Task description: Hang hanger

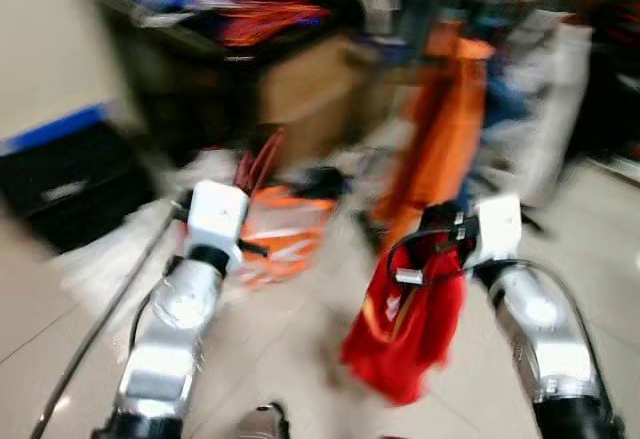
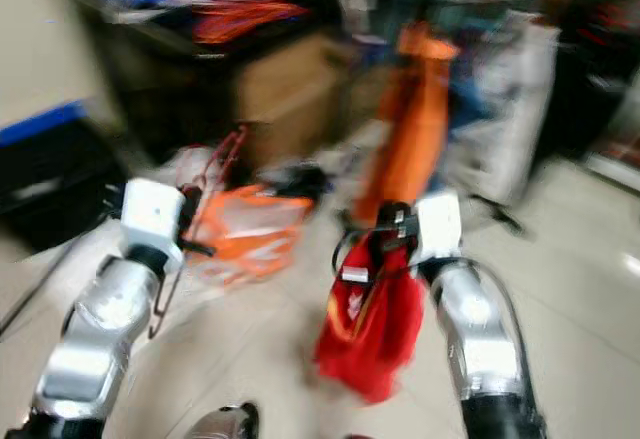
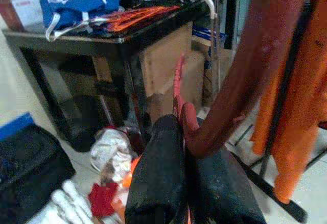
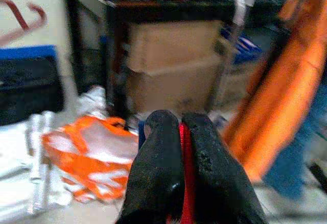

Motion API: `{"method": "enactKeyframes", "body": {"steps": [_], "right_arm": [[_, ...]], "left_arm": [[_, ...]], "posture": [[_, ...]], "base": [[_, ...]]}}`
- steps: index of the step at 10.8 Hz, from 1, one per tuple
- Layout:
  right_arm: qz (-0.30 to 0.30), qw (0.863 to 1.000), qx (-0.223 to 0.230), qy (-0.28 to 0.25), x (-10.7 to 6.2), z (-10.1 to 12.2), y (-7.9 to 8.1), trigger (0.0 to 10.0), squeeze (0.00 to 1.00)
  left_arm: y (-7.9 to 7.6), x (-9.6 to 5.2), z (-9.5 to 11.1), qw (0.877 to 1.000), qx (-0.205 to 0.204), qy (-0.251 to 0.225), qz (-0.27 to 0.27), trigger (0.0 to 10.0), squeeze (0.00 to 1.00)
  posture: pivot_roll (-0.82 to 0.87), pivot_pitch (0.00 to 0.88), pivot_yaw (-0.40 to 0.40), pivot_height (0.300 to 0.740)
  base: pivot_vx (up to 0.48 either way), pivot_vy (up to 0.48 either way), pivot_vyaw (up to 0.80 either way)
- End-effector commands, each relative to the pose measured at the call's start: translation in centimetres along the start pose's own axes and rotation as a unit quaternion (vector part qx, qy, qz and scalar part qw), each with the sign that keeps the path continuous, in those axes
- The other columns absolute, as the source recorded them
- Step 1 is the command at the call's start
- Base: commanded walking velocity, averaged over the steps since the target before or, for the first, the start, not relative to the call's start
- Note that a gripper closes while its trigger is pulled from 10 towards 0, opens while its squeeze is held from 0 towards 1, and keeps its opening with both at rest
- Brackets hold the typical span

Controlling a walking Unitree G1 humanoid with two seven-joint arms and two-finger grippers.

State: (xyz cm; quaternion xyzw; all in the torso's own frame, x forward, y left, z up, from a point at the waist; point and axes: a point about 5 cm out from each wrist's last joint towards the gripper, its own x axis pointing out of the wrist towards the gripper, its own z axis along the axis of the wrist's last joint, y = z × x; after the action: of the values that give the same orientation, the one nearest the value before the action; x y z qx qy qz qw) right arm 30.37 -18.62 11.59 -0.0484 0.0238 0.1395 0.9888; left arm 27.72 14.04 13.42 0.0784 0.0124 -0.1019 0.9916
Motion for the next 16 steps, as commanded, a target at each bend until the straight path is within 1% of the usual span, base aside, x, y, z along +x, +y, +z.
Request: {"method": "enactKeyframes", "body": {"steps": [1, 2, 3, 4, 5, 6, 7, 9, 10, 11, 14, 15, 16], "right_arm": [[-0.002, 0.999, -0.006, -0.041, 1.0, 2.7, -0.8, 0.0, 0.62], [0.012, 0.999, -0.005, -0.038, 1.8, 3.4, -0.6, 0.0, 0.61], [0.005, 0.999, -0.002, -0.044, 2.4, 3.9, -0.5, 0.0, 0.60], [0.002, 0.999, 0.003, -0.049, 2.9, 4.2, -0.1, 0.0, 0.61], [0.005, 0.998, 0.008, -0.056, 3.4, 4.6, 0.4, 0.0, 0.61], [0.003, 0.998, 0.011, -0.061, 3.6, 4.8, 0.6, 0.0, 0.61], [-0.010, 0.997, 0.013, -0.077, 4.1, 5.7, 0.8, 0.0, 0.61], [-0.009, 0.997, 0.000, -0.081, 4.9, 6.2, 1.1, 0.0, 0.61], [-0.008, 0.997, -0.003, -0.083, 5.1, 6.4, 1.1, 0.0, 0.61], [-0.011, 0.997, -0.007, -0.080, 5.3, 6.4, 0.9, 0.0, 0.61], [-0.002, 0.996, -0.002, -0.093, 5.2, 7.1, 1.4, 0.0, 0.61], [0.021, 0.995, 0.000, -0.099, 4.6, 7.4, 2.2, 0.0, 0.62], [0.033, 0.994, 0.000, -0.100, 4.2, 7.5, 2.7, 0.0, 0.61]], "left_arm": [[-1.7, 0.1, 1.1, 0.998, -0.003, -0.017, -0.060, 10.0, 0.00], [-1.9, 0.2, 1.2, 0.997, -0.003, -0.017, -0.072, 10.0, 0.00], [-1.7, 0.3, 1.3, 0.996, -0.016, -0.012, -0.085, 10.0, 0.00], [-2.6, -0.5, 1.1, 0.988, -0.021, 0.002, -0.155, 10.0, 0.00], [-2.8, -1.3, 0.9, 0.980, -0.016, 0.007, -0.200, 10.0, 0.00], [-2.6, -1.5, 1.4, 0.978, -0.031, -0.002, -0.204, 10.0, 0.00], [-2.9, -1.8, 2.5, 0.971, -0.031, -0.015, -0.237, 10.0, 0.00], [-2.8, -2.6, 2.2, 0.962, -0.004, 0.004, -0.273, 10.0, 0.00], [-2.5, -2.9, 2.1, 0.959, 0.001, 0.013, -0.282, 10.0, 0.00], [-2.1, -3.3, 2.5, 0.956, 0.009, 0.016, -0.293, 10.0, 0.00], [-2.6, -2.6, 2.3, 0.958, -0.001, 0.012, -0.285, 10.0, 0.00], [-2.4, -2.1, 2.0, 0.963, -0.008, 0.015, -0.269, 10.0, 0.00], [-2.3, -1.9, 2.0, 0.965, -0.010, 0.016, -0.263, 10.0, 0.00]], "posture": [[-0.11, 0.101, -0.049, 0.740], [-0.11, 0.100, -0.049, 0.740], [-0.10, 0.096, -0.040, 0.740], [-0.10, 0.095, -0.038, 0.740], [-0.09, 0.094, -0.036, 0.740], [-0.08, 0.094, -0.034, 0.740], [-0.08, 0.094, -0.035, 0.740], [-0.09, 0.094, -0.033, 0.740], [-0.08, 0.092, -0.035, 0.740], [-0.08, 0.090, -0.037, 0.740], [-0.08, 0.089, -0.038, 0.740], [-0.09, 0.090, -0.036, 0.740], [-0.10, 0.093, -0.033, 0.740]], "base": [[0.000, 0.000, 0.00], [0.000, 0.000, 0.00], [0.000, 0.000, 0.00], [0.000, 0.000, 0.00], [0.000, 0.000, 0.00], [0.000, 0.000, 0.00], [0.000, 0.000, 0.00], [0.000, 0.000, 0.00], [0.000, 0.000, 0.00], [0.000, 0.000, 0.00], [0.000, 0.000, 0.00], [0.000, 0.000, 0.00], [0.000, 0.000, 0.00]]}}
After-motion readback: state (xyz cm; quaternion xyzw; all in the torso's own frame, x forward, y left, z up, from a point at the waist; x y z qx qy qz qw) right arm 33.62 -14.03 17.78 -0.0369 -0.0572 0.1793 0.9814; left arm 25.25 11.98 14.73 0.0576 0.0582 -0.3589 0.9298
